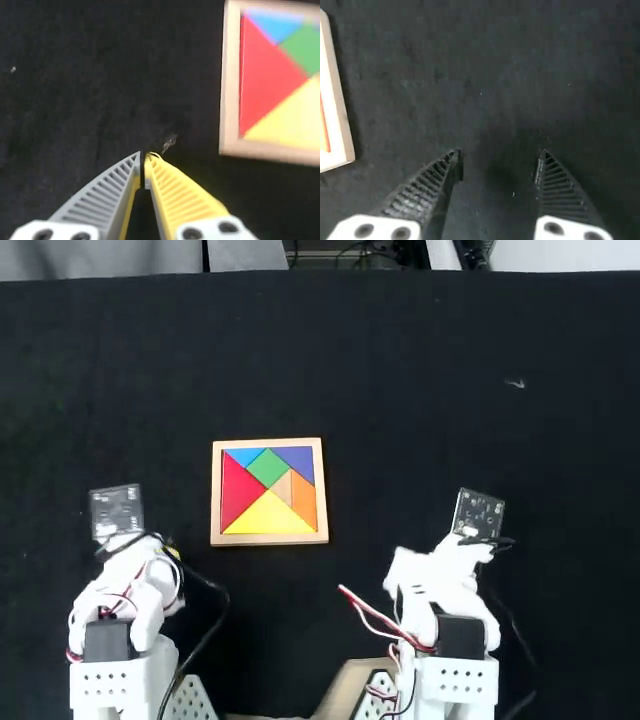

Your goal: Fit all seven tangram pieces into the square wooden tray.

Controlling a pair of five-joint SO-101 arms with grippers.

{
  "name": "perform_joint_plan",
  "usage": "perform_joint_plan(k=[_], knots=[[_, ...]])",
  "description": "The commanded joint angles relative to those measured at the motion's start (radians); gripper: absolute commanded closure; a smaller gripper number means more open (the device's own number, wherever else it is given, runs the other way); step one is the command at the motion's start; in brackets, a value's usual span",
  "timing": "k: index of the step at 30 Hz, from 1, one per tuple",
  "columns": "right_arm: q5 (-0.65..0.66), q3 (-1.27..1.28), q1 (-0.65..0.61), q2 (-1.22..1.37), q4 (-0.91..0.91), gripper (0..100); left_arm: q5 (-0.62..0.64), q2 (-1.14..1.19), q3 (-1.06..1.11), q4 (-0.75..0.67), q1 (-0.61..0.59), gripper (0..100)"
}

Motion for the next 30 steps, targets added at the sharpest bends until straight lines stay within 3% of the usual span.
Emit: perform_joint_plan(k=[1, 3, 10, 30], knots=[[-0.009, -0.001, 0.011, -0.081, 0.034, 76.5, -0.269, 0.000, 0.019, 0.066, 0.007, 97], [0.017, -0.001, 0.005, -0.081, 0.032, 76.5, -0.319, 0.000, 0.019, 0.069, 0.007, 97], [0.235, -0.001, 0.009, -0.076, 0.025, 76.6, -0.324, 0.000, 0.019, 0.069, 0.004, 97], [0.239, -0.001, 0.009, -0.085, 0.029, 76.5, -0.324, -0.002, 0.019, 0.069, 0.004, 97]])
